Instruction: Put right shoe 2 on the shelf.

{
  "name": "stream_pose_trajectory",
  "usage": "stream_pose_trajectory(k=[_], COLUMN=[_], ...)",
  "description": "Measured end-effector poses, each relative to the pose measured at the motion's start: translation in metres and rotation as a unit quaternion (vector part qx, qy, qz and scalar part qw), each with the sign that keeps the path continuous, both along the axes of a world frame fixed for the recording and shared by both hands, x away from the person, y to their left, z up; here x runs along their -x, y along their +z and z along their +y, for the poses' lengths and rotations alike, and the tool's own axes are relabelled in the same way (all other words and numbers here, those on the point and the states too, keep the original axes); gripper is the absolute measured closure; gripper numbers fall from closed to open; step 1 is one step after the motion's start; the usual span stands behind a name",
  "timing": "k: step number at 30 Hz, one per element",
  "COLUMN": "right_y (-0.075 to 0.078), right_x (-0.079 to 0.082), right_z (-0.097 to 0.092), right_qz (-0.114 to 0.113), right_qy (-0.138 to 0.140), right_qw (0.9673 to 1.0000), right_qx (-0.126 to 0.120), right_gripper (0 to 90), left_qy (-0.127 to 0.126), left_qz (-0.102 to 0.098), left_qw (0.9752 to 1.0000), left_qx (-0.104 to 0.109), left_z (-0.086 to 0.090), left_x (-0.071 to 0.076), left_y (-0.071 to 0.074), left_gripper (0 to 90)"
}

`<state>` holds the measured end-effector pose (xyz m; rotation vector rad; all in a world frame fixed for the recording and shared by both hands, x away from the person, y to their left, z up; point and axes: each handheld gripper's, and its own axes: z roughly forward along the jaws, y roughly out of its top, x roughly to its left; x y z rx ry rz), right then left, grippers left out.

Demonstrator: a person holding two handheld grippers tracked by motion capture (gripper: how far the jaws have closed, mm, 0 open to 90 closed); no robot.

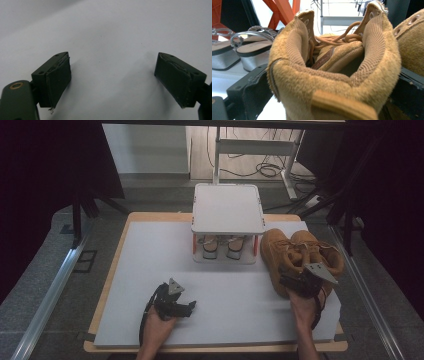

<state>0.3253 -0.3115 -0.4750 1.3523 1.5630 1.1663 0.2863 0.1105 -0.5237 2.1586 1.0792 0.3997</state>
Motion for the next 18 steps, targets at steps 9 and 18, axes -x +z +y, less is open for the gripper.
stream_pose_trajectory(k=[9, 18], right_y=[-0.0042, -0.0040], right_x=[-0.0083, -0.0058], right_z=[0.0060, 0.0063], right_qz=[-0.021, -0.027], right_qy=[-0.022, -0.029], right_qw=[0.9994, 0.9990], right_qx=[0.013, 0.021], right_gripper=[1.1, 18.0], left_qy=[0.000, 0.000], left_qz=[0.000, 0.000], left_qw=[1.0000, 1.0000], left_qx=[0.000, 0.000], left_z=[0.0000, 0.0000], left_x=[0.0000, 0.0000], left_y=[0.0000, 0.0000], left_gripper=[13.8, 13.8])
